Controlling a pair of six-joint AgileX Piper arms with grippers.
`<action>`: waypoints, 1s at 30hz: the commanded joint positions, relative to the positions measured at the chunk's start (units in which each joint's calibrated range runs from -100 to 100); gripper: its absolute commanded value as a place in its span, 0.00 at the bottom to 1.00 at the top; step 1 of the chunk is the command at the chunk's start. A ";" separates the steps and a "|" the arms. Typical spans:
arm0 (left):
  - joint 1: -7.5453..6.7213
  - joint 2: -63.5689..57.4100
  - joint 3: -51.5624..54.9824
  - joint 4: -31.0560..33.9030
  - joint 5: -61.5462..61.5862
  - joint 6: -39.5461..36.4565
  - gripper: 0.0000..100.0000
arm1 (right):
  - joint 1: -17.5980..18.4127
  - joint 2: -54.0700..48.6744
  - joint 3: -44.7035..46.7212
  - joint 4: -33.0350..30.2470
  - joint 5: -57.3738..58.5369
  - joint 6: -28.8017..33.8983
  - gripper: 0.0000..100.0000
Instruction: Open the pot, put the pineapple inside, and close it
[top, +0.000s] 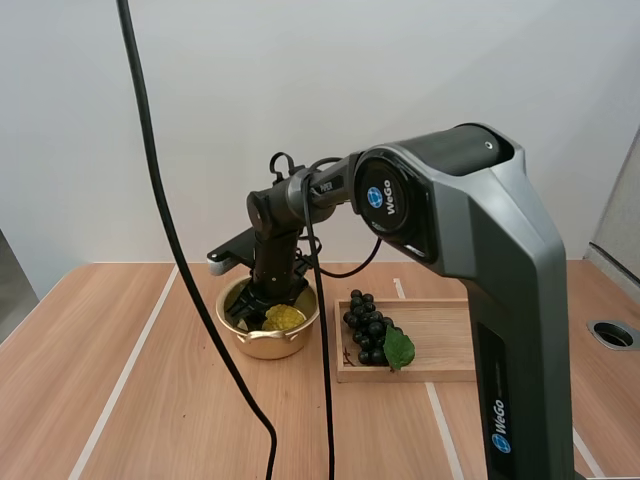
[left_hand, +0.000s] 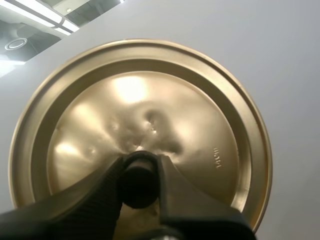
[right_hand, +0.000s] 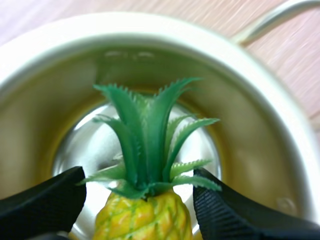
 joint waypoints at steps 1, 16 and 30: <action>0.08 -0.46 -0.39 0.44 -0.72 -0.62 0.00 | -0.03 -2.30 -0.37 -0.29 0.12 -0.49 1.00; 0.08 -0.46 -0.39 0.44 -0.10 -0.62 0.00 | -0.03 -11.92 -0.37 -1.71 -0.83 -0.49 1.00; 0.08 -0.46 -0.39 0.44 0.54 -0.62 0.00 | -1.25 -27.89 -0.37 -9.12 2.25 3.25 1.00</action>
